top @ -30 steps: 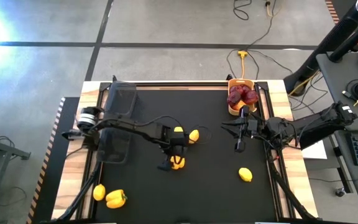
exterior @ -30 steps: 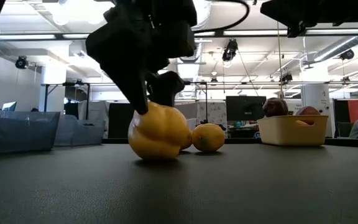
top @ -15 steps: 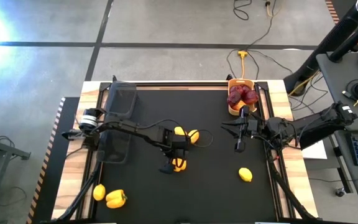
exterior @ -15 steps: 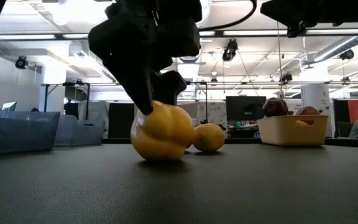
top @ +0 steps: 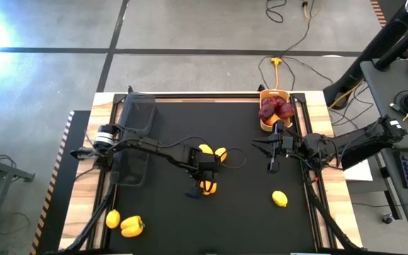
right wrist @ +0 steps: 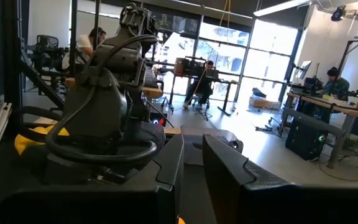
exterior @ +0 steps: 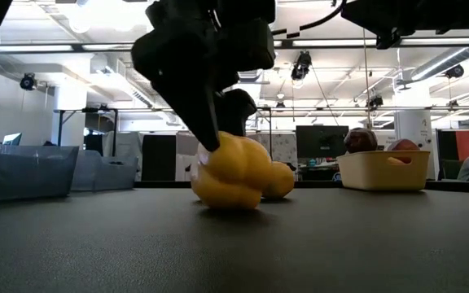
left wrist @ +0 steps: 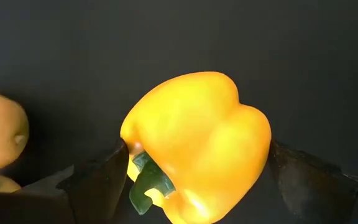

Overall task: Sort produce into baskets
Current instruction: Put the bell pepper into the bottom black bin

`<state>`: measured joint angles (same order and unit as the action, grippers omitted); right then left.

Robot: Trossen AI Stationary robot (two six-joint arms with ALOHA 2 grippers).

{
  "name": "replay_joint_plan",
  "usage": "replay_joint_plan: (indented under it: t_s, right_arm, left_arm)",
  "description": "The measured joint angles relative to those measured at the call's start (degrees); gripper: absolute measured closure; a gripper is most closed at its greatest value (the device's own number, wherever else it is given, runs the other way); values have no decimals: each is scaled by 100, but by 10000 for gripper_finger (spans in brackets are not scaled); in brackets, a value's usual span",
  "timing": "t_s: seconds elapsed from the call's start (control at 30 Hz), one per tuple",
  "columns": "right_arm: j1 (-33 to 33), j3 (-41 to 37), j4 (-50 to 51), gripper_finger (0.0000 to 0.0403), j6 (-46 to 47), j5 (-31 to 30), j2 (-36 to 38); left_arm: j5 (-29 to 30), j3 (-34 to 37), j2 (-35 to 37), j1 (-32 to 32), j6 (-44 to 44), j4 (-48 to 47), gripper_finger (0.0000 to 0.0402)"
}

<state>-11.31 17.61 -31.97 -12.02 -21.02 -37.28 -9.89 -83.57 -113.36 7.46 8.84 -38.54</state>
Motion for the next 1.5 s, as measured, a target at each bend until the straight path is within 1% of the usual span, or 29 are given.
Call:
replay_joint_plan:
  t_s: [0.13,0.3,0.5,0.63,0.97,1.07,1.17,1.3,1.4,1.5]
  right_arm:
    - [0,0,4,351,-1,-1,0]
    - [0,0,7,351,-1,-2,-2]
    - [0,0,7,351,-1,-1,-2]
    - [0,0,7,351,-1,0,-2]
    - [0,0,30,351,-1,-2,-13]
    - [0,0,26,351,-21,-2,-13]
    - [0,0,28,351,-23,-2,-13]
    - [0,0,26,351,-23,-2,-13]
    - [0,0,32,351,-19,-2,-13]
    - [0,0,35,351,-19,-2,-13]
  left_arm:
    - [-4,6,-13,-1,-144,4,26]
    - [123,111,-13,32,42,254,6]
    - [122,122,-13,67,138,849,4]
    - [123,129,-62,66,132,1079,4]
    - [144,131,-572,90,265,1023,4]
    - [146,131,-625,90,227,932,10]
    - [233,126,-625,87,134,856,26]
    - [516,122,-567,100,60,695,51]
    - [676,122,-445,139,-62,485,52]
    - [777,122,-140,227,-312,103,53]
